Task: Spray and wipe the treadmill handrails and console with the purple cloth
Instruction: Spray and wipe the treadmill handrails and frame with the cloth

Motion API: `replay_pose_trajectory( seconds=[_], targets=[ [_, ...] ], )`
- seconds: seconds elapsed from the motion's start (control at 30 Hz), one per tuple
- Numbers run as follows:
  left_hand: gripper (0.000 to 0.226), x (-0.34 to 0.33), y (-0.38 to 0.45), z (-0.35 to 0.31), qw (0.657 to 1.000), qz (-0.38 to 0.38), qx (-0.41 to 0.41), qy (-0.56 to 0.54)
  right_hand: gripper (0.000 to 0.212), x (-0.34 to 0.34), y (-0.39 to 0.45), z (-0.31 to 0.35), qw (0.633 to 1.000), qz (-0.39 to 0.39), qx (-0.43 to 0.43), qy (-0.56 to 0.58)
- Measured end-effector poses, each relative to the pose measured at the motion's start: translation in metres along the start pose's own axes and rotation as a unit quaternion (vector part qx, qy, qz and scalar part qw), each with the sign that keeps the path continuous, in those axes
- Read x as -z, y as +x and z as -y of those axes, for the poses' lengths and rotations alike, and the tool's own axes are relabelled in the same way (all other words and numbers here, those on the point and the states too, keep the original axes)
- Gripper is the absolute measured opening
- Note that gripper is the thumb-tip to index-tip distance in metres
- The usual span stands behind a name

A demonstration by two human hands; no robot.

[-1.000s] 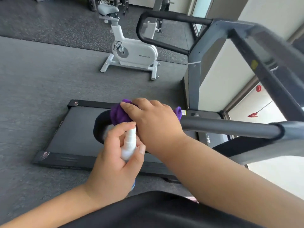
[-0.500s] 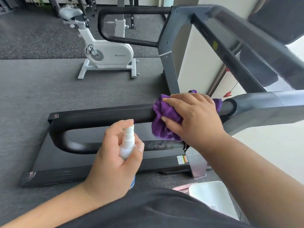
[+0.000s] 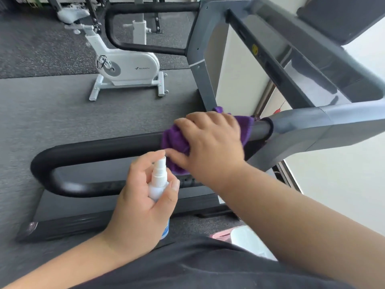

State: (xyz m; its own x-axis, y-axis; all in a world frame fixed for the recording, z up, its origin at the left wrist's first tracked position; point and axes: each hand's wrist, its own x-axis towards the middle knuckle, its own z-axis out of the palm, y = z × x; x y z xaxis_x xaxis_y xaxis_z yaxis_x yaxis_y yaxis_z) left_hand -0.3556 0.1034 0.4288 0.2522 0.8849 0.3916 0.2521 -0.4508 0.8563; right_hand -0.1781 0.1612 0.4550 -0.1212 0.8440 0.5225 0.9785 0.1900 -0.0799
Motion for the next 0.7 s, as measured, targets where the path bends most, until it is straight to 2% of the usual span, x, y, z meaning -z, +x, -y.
replay_pose_trajectory(
  seconds=[0.17,0.37,0.5,0.7],
  targets=[
    [0.050,-0.021,0.002,-0.009,0.999,0.030,-0.022,-0.003,0.063,0.008,-0.005,-0.022,0.998,0.030,0.049,0.022],
    [0.052,-0.016,-0.006,-0.016,0.998,0.053,-0.040,0.005,0.050,0.014,-0.018,-0.064,0.999,-0.040,-0.037,-0.001],
    [0.051,0.008,-0.015,-0.013,0.998,0.042,-0.029,0.032,0.041,0.005,-0.012,-0.043,0.996,-0.059,-0.058,-0.019],
    [0.052,0.059,-0.027,-0.001,0.998,-0.001,0.011,0.055,0.044,-0.012,0.000,0.031,0.999,-0.042,-0.014,-0.002]
  ],
)
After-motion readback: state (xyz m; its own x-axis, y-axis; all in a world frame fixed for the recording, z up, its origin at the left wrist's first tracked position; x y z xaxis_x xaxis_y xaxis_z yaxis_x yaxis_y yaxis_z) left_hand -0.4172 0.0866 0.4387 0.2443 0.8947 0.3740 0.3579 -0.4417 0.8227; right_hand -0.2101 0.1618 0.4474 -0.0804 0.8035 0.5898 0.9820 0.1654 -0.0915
